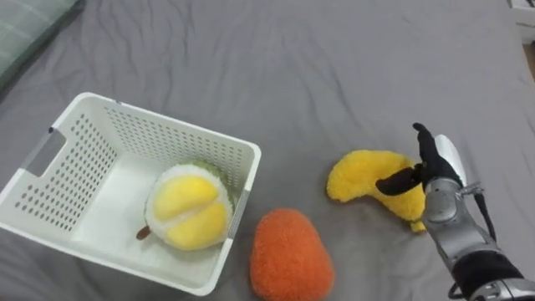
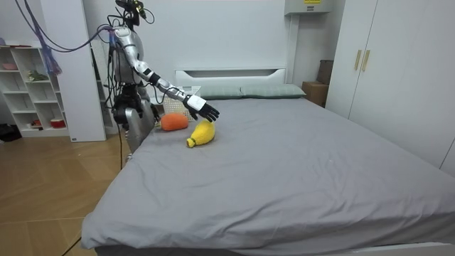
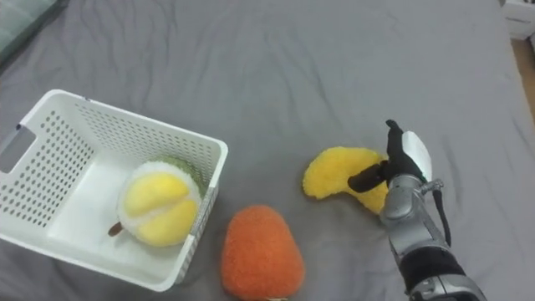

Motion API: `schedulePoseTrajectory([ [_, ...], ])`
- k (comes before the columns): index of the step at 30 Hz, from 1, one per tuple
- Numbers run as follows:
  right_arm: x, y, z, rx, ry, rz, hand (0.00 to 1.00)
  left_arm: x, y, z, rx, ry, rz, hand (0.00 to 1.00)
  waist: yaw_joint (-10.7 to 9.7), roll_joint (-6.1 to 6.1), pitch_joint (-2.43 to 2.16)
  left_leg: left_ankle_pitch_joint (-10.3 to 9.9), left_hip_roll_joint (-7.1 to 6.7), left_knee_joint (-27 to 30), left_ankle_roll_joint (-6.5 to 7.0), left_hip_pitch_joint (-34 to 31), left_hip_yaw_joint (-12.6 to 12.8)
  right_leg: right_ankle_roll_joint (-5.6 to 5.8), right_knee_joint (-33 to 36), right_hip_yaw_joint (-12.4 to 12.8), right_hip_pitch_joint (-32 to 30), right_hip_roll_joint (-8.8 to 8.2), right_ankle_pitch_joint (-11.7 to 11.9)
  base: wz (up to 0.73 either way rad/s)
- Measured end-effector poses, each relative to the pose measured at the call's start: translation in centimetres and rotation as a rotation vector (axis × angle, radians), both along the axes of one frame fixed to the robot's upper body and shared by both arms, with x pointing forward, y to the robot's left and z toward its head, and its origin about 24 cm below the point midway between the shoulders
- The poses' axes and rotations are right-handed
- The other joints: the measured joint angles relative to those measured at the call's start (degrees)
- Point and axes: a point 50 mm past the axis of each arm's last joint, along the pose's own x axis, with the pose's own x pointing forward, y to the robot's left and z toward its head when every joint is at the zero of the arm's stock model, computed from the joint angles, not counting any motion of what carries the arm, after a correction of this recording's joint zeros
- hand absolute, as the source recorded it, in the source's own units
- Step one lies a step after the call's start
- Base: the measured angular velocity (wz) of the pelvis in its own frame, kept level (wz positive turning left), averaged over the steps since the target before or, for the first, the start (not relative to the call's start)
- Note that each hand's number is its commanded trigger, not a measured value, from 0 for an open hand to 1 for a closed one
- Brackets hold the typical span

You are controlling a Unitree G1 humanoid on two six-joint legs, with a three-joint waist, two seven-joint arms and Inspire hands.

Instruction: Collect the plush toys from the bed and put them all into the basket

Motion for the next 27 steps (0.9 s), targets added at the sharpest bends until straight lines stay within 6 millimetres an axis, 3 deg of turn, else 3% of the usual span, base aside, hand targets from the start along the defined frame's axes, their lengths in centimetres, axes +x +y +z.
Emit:
schedulePoseTrajectory([
  [10, -1.6, -0.4, -2.3, -0.051, 0.133, 0.017, 0.0, 0.0, -0.2, -0.1, 0.0, 0.011, -0.033, 0.0, 1.4, 0.24, 0.21, 0.0, -0.06, -0.2, 0.0, -0.8, -0.3, 0.03, -1.0, 0.0, -0.3, 0.07, 0.0, 0.01],
  [16, -1.8, -1.1, -2.4, -0.072, 0.151, 0.006, 0.0, -0.4, -0.3, -0.2, 0.0, 0.031, -0.036, 0.0, 1.5, 0.4, 0.32, 0.0, -0.17, 0.3, -0.06, -2.0, -1.4, 0.03, -0.9, -1.3, -0.8, 0.01, 0.0, 0.09],
  [17, -1.9, -1.1, -2.4, -0.073, 0.155, 0.003, 0.31, -0.5, -0.3, -0.2, -0.001, 0.037, -0.034, 0.0, 1.7, 0.39, 0.32, 0.1, -0.17, 0.3, -0.1, -2.0, -1.6, 0.03, -0.8, -1.4, -0.8, 0.01, 0.0, 0.11],
  [18, -1.9, -1.2, -2.4, -0.076, 0.156, 0.004, 0.49, -0.6, -0.3, -0.3, -0.001, 0.039, -0.034, 0.0, 1.7, 0.39, 0.32, 0.1, -0.18, 0.3, -0.11, -2.0, -1.6, 0.03, -0.8, -1.6, -0.8, 0.0, 0.0, 0.07],
  [19, -1.9, -1.2, -2.5, -0.086, 0.164, 0.007, 0.8, -0.8, -0.3, -0.3, -0.004, 0.045, -0.034, 0.0, 1.8, 0.4, 0.32, 0.1, -0.2, 0.3, -0.13, -2.0, -1.8, 0.03, -0.9, -1.7, -0.6, 0.0, 0.0, 0.08],
  [20, -2.0, -1.4, -2.6, -0.104, 0.183, 0.005, 1.0, -1.0, -0.3, -0.3, -0.007, 0.049, -0.034, 0.0, 1.8, 0.4, 0.32, 0.1, -0.21, 0.3, -0.14, -1.9, -2.0, 0.03, -0.9, -2.0, -0.4, 0.01, 0.0, 0.1],
  [27, -2.0, -2.2, -2.4, -0.178, 0.199, -0.012, 1.0, -0.9, -0.4, -0.3, -0.004, 0.057, -0.067, 0.0, 1.7, 0.52, 0.4, 0.1, -0.37, 0.7, -0.16, -1.7, -3.0, 0.03, -1.0, -3.2, 0.3, -0.09, 0.0, 0.08],
])
